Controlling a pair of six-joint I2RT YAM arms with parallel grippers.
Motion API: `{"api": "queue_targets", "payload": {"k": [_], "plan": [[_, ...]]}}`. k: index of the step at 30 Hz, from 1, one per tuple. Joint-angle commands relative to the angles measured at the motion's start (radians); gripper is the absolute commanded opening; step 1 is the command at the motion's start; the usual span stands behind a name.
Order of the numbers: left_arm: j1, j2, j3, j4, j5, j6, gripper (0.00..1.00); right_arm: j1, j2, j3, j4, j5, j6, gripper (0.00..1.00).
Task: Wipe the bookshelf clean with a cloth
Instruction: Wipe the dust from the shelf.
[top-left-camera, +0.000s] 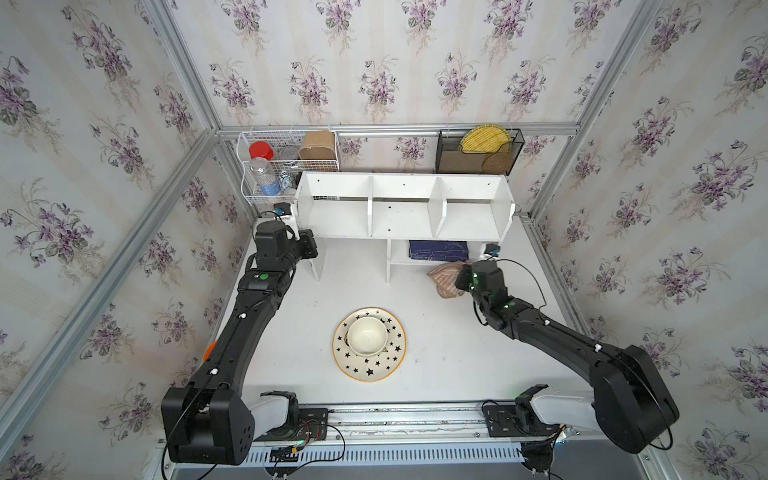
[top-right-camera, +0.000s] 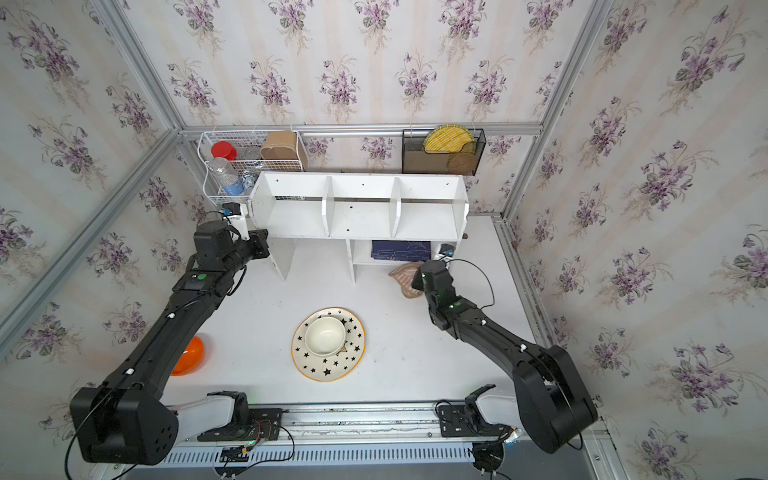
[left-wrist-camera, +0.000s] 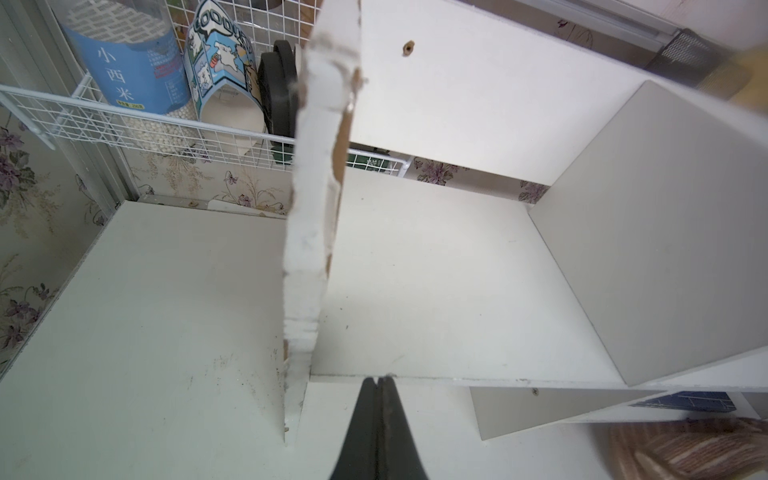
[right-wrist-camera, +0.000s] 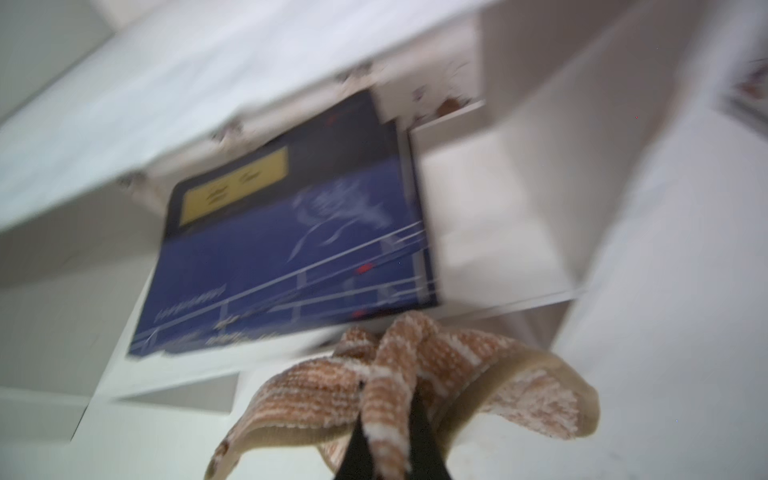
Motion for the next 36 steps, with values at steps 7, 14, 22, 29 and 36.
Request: {"api": "queue_targets", "payload": {"k": [7, 14, 22, 29, 36], "plan": [[-0.002, -0.008, 0.001, 0.021, 0.012, 0.014, 0.0, 0.185, 0.094, 0.085, 0.075, -0.014, -0.013, 0.0], [-0.005, -0.005, -0.001, 0.02, 0.019, 0.016, 0.0, 0.399, 0.275, 0.307, 0.073, 0.068, -0.082, 0.0], [-0.013, -0.014, -0.002, 0.014, -0.014, 0.036, 0.0, 0.472, 0.277, 0.463, 0.044, 0.108, -0.183, 0.0], [-0.019, -0.029, 0.001, -0.011, -0.07, 0.019, 0.04, 0.494, 0.322, 0.385, 0.055, 0.087, -0.128, 0.0], [-0.018, -0.108, 0.024, -0.157, -0.22, -0.035, 0.65, 0.552, 0.283, 0.373, 0.075, 0.088, -0.122, 0.0]]}}
